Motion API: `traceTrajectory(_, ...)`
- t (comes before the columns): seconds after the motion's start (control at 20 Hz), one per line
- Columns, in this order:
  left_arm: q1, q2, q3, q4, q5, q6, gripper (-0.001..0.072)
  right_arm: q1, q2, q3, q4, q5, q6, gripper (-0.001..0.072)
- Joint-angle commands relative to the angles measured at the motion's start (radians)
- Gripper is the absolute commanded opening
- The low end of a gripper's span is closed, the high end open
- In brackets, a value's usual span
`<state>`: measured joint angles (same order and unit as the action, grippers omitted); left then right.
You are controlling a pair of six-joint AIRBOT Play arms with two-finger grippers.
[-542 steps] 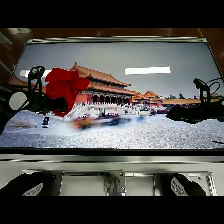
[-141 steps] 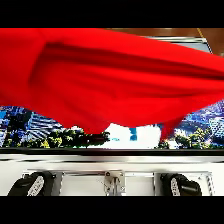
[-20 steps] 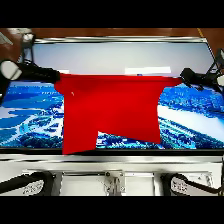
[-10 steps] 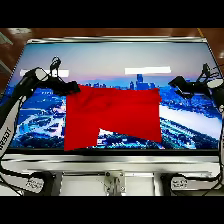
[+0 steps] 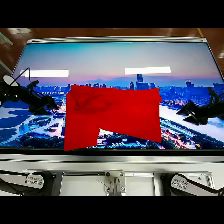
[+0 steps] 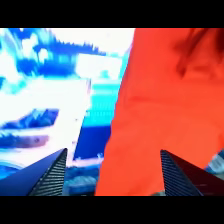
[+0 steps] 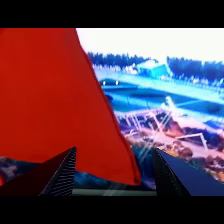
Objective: Fold the shirts.
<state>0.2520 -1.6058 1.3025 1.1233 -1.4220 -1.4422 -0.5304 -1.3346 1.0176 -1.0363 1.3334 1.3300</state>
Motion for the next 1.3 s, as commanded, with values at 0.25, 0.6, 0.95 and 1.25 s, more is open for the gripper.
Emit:
traceTrajectory(0.25, -0.040, -0.082, -0.141, -0.182, 0.157, 0.089, 0.0707, -0.023, 0.030, -0.179, 0.243, -0.040, -0.075, 0.0581)
traceTrajectory(0.6, -0.108, -0.144, -0.141, -0.182, 0.194, 0.040, 0.0632, -0.023, 0.030, -0.179, 0.242, -0.045, -0.075, 0.0581)
traceTrajectory(0.95, -0.133, -0.102, -0.140, -0.190, 0.179, 0.108, 0.0044, -0.023, 0.030, -0.239, -0.077, 0.034, -0.005, 0.0677)
traceTrajectory(1.25, -0.134, -0.002, -0.140, -0.190, 0.180, 0.149, 0.0045, -0.023, 0.029, -0.441, 0.088, -0.118, -0.030, 0.0677)
